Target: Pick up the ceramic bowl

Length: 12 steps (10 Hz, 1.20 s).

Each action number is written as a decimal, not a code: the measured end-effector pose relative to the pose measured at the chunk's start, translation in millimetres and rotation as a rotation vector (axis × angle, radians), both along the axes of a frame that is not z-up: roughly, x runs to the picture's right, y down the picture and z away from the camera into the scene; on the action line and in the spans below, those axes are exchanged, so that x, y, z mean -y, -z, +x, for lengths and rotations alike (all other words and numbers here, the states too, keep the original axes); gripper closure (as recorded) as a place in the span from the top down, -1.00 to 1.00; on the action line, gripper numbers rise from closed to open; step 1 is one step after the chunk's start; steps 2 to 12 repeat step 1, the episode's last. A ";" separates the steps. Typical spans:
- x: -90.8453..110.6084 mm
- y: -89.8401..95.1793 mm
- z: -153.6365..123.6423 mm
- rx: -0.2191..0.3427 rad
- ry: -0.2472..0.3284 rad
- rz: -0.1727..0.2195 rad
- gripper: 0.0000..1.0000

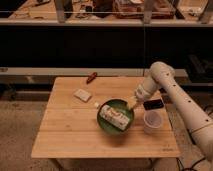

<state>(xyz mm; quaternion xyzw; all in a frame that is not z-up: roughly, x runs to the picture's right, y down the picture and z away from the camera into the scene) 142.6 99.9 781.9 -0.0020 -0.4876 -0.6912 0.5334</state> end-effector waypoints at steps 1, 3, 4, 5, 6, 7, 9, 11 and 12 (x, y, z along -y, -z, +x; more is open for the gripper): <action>0.9 2.3 -0.8 0.005 0.002 0.001 -0.65; 0.9 2.3 -0.8 0.005 0.002 0.001 -0.65; 0.9 2.3 -0.8 0.005 0.002 0.001 -0.65; 0.9 2.3 -0.8 0.005 0.002 0.001 -0.65; 0.9 2.3 -0.8 0.005 0.002 0.001 -0.65; 0.9 2.3 -0.8 0.005 0.002 0.001 -0.65; 0.9 2.3 -0.8 0.005 0.002 0.001 -0.65; 0.9 2.3 -0.8 0.005 0.002 0.001 -0.65; 0.9 2.3 -0.8 0.005 0.002 0.001 -0.65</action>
